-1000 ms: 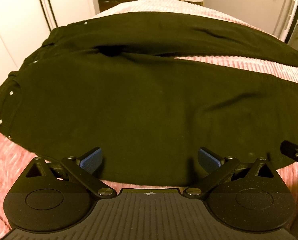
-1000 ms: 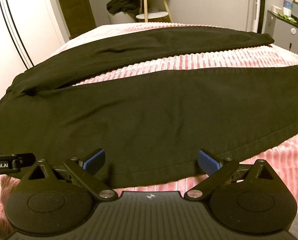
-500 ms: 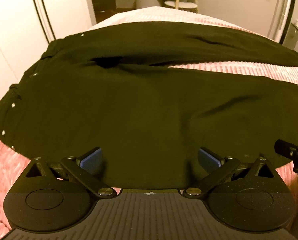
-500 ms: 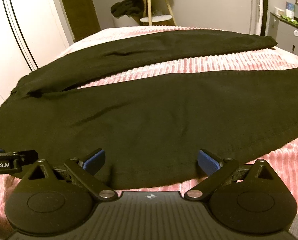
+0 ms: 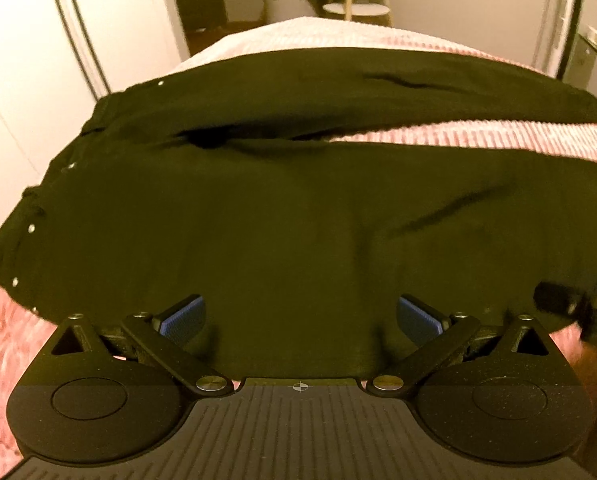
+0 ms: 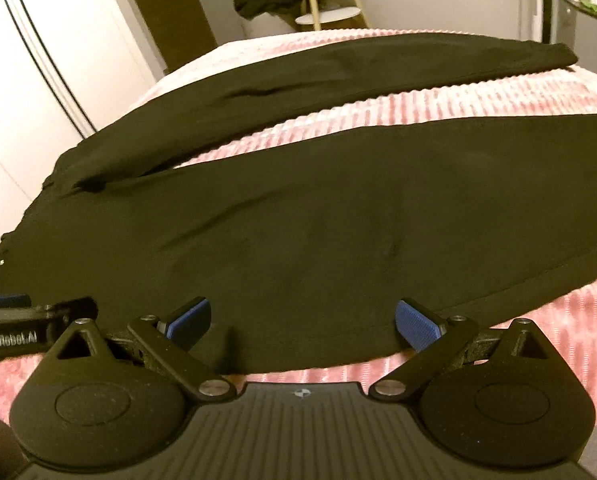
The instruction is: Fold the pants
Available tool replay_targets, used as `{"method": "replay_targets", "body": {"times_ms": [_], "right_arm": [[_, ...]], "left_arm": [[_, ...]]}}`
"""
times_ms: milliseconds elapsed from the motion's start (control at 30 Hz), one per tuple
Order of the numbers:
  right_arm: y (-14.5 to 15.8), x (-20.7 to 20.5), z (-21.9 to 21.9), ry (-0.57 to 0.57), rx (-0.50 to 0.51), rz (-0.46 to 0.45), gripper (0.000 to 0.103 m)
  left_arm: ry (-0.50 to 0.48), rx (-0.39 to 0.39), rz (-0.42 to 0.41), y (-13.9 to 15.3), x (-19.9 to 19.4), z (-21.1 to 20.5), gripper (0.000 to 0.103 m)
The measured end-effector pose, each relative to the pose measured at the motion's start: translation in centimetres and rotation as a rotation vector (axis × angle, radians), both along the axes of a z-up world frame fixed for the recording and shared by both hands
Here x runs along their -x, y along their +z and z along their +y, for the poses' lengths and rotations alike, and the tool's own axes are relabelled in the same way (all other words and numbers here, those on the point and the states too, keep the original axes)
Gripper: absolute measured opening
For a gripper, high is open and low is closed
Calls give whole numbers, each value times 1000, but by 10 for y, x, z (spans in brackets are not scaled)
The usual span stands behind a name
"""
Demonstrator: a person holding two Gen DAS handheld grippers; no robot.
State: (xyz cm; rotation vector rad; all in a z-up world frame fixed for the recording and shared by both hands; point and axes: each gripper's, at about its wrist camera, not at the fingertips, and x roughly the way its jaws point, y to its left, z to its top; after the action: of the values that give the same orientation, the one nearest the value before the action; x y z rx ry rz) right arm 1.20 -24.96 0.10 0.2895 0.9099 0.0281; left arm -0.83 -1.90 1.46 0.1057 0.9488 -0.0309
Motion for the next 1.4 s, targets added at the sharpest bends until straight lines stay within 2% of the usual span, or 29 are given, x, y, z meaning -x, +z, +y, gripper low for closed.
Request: {"method": "replay_targets", "body": {"times_ms": [100,267,400,500,633,733,833,967,1033,1100,1200,1367,1400], "right_arm": [[0,-4,-6,12,-49,10,99],[1,-13,-28,-27,-171,55,93],[19,-33,-49,-57,-152,-6,90],[36,-72,-73,-116,-140,-36,87],[50,-155,-108,-234,-133,-53,84],[46,-228,-133,-322,-167,-35,72],[29,-292,-156,-415,-145,1,68],[9,-350,-180,-510,-103,48,66],[1,-377,-188,-559,-70,95,55],[-7,-395,-194,-610,-38,118,49],[-12,-411,-197,-651,7,125,49],[-20,-426,-199,-688,71,196,49],[-22,-427,-197,-689,88,199,46]], "left_arm": [[51,59,-3,13,-11,-4,103],[133,97,-96,44,-51,-18,103],[230,191,-133,38,-97,-4,103],[391,227,-146,13,-125,21,103],[536,185,-190,-20,-137,56,103],[619,159,-211,-36,-139,74,103],[636,106,-234,-47,-142,69,103],[593,-45,-264,-58,-150,44,103],[591,-88,-284,-62,-152,35,103],[598,-90,-292,-62,-148,30,103],[610,-64,-292,-62,-144,28,103],[615,-28,-279,-64,-144,35,103],[616,-21,-277,-65,-144,36,103]]}}
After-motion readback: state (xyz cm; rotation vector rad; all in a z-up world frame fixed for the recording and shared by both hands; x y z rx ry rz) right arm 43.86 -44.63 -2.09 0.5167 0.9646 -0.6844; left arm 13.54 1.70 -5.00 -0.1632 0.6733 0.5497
